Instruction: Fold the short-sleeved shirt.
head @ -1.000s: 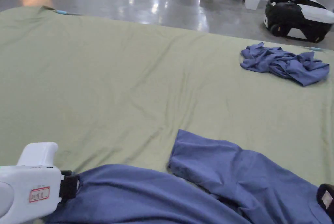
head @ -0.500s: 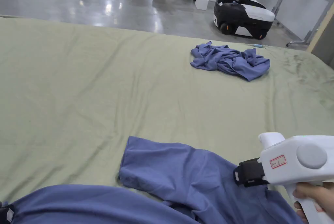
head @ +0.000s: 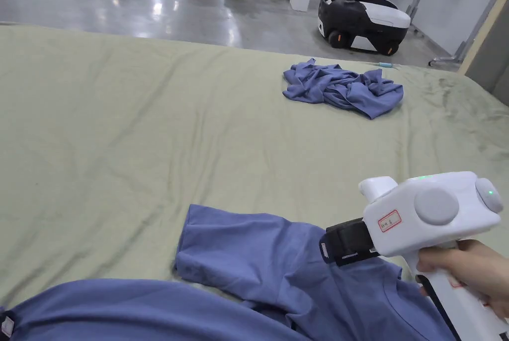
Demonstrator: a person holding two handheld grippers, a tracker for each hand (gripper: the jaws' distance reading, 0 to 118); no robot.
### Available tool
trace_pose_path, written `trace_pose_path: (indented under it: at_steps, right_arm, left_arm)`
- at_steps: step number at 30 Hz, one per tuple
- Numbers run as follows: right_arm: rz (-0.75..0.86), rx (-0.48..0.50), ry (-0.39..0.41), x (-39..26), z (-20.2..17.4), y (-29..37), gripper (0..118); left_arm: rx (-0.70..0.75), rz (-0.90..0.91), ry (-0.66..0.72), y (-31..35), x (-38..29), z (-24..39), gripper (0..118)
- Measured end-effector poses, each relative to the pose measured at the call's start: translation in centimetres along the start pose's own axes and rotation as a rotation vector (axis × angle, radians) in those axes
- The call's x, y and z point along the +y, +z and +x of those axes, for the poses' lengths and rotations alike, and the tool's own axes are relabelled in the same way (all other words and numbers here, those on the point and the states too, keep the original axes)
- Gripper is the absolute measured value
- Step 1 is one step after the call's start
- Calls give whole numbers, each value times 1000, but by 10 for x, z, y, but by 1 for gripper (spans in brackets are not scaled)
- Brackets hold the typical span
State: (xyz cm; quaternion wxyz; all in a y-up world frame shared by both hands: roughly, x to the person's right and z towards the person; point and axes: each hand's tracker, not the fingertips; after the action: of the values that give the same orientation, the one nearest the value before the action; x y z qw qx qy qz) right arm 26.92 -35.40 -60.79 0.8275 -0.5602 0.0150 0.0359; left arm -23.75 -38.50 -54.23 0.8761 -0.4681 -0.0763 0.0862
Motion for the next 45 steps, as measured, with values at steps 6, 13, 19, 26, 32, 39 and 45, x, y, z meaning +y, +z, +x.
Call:
trace_pose_path:
  at_steps: [6, 13, 19, 26, 32, 39, 45]
  right_arm:
    - [-92, -93, 6, -17, 12, -14, 113]
    - [-92, -33, 50, -22, -12, 11, 7]
    - [222, 109, -129, -35, 8, 83, 7]
    - [630, 123, -181, -65, 21, 221, 7]
    - [876, 90, -226, -60, 34, 317, 7]
    - [1017, 34, -235, -13, 44, 393, 7]
    - [1076, -20, -245, 41, 47, 437, 7]
  left_arm:
    - [-24, 5, 31, 0, 0, -6, 7]
    - [-7, 15, 52, 2, -1, -1, 7]
    - [-61, 99, 115, 41, 14, 0, 7]
    - [-127, 322, -58, 143, 56, 28, 7]
    - [-43, 529, -165, 226, 121, 46, 7]
    - [118, 675, -201, 299, 204, 58, 7]
    - [176, 733, -185, 341, 270, 80, 7]
